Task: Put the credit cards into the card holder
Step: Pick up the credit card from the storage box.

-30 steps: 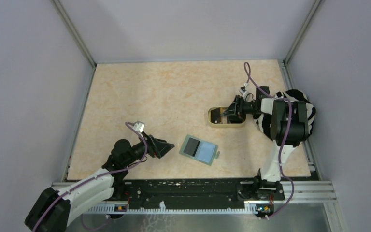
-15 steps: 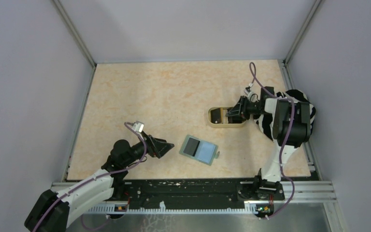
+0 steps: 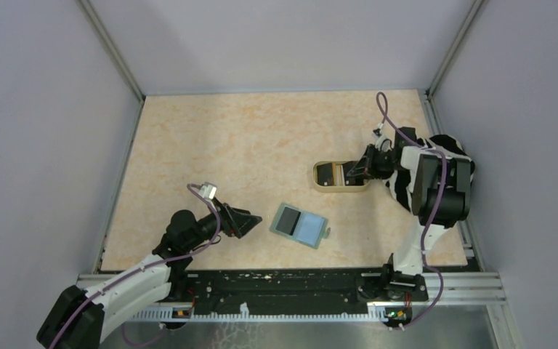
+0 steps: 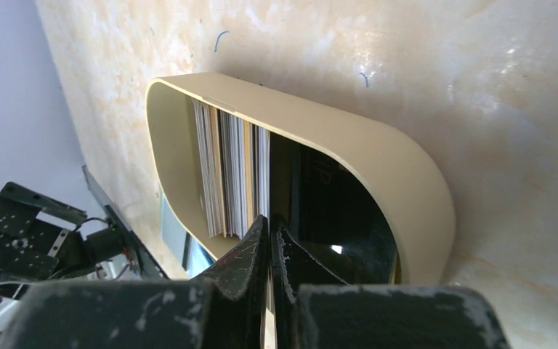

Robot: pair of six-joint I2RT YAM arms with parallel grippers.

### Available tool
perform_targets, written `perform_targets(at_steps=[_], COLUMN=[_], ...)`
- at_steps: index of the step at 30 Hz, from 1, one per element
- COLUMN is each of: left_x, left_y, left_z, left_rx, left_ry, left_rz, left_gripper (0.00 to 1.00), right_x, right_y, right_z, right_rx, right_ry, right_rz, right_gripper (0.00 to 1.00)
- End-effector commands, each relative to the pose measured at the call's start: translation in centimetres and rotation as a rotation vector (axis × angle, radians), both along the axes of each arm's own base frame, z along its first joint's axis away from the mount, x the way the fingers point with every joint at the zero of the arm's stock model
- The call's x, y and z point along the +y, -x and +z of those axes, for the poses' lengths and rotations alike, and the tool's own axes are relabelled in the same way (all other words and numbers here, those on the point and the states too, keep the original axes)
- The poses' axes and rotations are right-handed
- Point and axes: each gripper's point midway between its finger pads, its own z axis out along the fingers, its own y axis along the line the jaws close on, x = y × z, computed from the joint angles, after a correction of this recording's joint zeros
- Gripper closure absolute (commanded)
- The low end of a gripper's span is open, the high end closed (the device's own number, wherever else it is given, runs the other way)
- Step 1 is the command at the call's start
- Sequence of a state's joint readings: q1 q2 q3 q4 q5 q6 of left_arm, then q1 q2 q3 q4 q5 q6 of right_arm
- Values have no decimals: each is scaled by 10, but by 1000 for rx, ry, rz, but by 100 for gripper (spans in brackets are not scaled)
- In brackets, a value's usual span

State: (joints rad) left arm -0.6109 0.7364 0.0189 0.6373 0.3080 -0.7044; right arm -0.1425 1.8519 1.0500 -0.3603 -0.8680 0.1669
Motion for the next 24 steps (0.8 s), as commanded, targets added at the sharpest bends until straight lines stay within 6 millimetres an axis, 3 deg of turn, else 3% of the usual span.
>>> perform_targets(at_steps=[1, 11, 24], left_x=[1, -4, -9], left_y=[9, 16, 32], left_z=[-10, 10, 64], left_rx=[23, -26, -191], left_ry=[-3, 74, 237], left_rz=[-23, -66, -157], left_gripper=[9, 7, 4], right_x=[-21, -24, 27], right_y=[-23, -21, 20], right_z=[36, 83, 173], right_rx=[-156, -334, -615], right_ry=[121, 169, -184], right_rz=[-13, 59, 283], right_gripper=[100, 100, 100])
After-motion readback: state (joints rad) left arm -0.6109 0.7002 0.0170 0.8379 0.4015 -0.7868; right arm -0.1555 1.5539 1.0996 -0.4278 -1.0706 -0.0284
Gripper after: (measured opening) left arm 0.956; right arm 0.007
